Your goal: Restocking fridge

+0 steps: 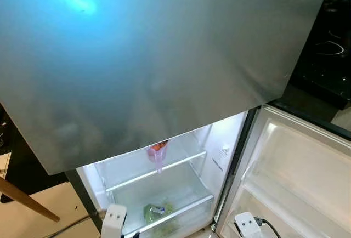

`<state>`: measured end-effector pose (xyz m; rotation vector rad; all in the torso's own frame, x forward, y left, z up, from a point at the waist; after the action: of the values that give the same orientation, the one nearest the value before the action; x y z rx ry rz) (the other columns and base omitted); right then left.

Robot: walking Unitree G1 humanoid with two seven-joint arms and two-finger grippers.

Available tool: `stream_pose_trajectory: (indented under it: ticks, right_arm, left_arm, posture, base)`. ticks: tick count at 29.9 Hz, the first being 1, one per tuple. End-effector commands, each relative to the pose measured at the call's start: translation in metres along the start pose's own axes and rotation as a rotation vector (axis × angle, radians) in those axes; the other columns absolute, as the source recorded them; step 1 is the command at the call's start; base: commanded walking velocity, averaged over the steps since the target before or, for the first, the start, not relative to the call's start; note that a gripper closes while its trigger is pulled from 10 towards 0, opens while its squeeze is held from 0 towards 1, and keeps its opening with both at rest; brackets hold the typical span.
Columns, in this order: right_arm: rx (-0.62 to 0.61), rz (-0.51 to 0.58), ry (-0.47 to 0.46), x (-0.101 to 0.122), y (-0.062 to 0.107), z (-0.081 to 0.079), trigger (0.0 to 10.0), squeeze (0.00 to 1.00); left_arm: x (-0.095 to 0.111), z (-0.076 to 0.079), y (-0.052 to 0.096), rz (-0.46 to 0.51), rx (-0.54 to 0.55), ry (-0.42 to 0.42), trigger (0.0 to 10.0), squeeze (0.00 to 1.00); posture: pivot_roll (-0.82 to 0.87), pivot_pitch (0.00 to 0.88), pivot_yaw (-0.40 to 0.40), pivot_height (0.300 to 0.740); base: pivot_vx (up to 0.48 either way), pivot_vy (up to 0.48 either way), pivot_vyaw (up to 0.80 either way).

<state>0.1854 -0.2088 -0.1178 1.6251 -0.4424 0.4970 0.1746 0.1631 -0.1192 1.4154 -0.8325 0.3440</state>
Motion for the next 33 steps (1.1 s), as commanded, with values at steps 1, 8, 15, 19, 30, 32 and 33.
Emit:
stream_pose_trajectory:
  ticks: [1,8,15,19,30,32,33]
  right_arm:
    - [-0.002,-0.02,-0.012,-0.005,-0.001,-0.003,10.0,0.0]
    - [-0.13,-0.132,-0.112,-0.039,0.008,0.012,10.0,0.0]
    - [-0.169,-0.175,-0.131,-0.052,0.011,0.016,10.0,0.0]
    - [-0.179,-0.171,-0.214,-0.049,0.01,0.016,10.0,0.0]
    - [-0.144,-0.182,-0.151,-0.042,0.007,0.012,10.0,0.0]
    - [-0.141,-0.183,-0.148,-0.042,0.007,0.012,10.0,0.0]
    - [-0.133,-0.187,-0.133,-0.041,0.007,0.011,10.0,0.0]
  left_arm:
    - [-0.011,-0.009,0.004,-0.043,0.021,0.021,10.0,0.0]
    - [-0.059,-0.005,0.021,-0.242,0.043,0.148,10.0,0.0]
    - [-0.068,-0.004,0.025,-0.28,0.039,0.156,10.0,0.0]
    - [-0.057,-0.005,0.02,-0.246,0.038,0.173,10.0,0.0]
    - [-0.042,-0.006,0.011,-0.212,0.022,0.178,10.0,0.0]
    - [-0.042,-0.006,0.011,-0.212,0.023,0.179,10.0,0.0]
    - [-0.042,-0.006,0.011,-0.216,0.023,0.178,10.0,0.0]
  posture:
    - [-0.05,0.0,-0.012,0.74]
    - [-0.05,0.0,-0.015,0.74]
    - [-0.05,0.0,-0.021,0.74]
    - [-0.03,0.0,-0.031,0.74]
    - [-0.03,0.0,-0.042,0.74]
    - [-0.03,0.0,-0.042,0.74]
    - [-0.03,0.0,-0.043,0.74]
  base:
    - [0.0,0.0,0.0]
    - [0.0,0.0,0.0]
    - [0.0,0.0,0.0]
    - [0.0,0.0,0.0]
    - [0.0,0.0,0.0]
    - [0.0,0.0,0.0]
    - [0.0,0.0,0.0]
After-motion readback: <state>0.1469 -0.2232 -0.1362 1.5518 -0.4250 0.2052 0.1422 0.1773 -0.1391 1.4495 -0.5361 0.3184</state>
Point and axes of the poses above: a point about 5 cm out from each wrist's last joint towards the gripper, its own y axis pointing back from the gripper into the wrist, its own x axis along the axis of the wrist's last joint, z = x × y, the point moved 4 cm from there along -y, pointing out of the wrist towards the gripper, and after that the axes turned 12 degrees about -y, right-handed, at the moved point
